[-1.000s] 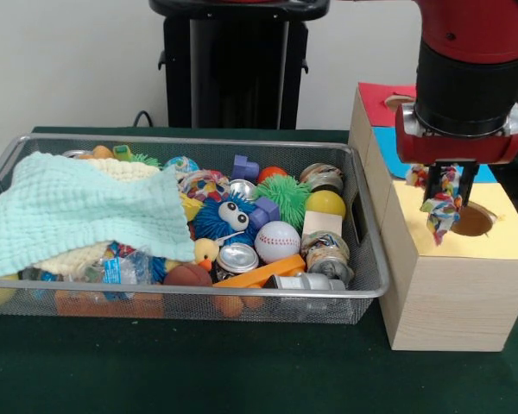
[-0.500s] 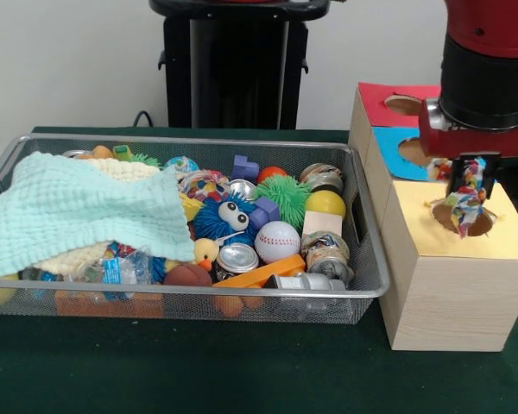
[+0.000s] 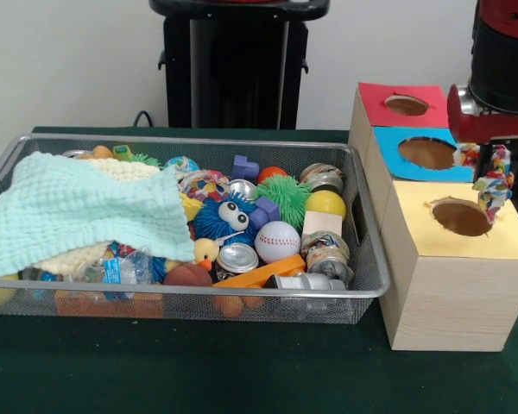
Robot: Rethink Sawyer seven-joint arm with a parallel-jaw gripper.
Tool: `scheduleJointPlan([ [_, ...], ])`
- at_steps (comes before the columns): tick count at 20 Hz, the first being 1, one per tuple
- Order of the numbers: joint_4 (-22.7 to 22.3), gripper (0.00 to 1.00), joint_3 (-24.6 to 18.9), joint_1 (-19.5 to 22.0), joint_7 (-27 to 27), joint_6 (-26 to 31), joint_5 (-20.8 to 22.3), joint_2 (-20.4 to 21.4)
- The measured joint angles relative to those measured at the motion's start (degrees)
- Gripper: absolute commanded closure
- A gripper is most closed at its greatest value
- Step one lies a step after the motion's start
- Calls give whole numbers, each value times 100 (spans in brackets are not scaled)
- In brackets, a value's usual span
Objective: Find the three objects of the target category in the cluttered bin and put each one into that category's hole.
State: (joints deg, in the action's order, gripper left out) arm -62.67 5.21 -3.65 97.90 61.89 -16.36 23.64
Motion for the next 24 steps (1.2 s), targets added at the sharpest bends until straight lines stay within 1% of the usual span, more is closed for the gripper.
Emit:
scheduleJointPlan([
  [17, 0, 100, 294, -44, 0, -134, 1, -94],
  [24, 1, 100, 330, -44, 0, -134, 1, -149],
])
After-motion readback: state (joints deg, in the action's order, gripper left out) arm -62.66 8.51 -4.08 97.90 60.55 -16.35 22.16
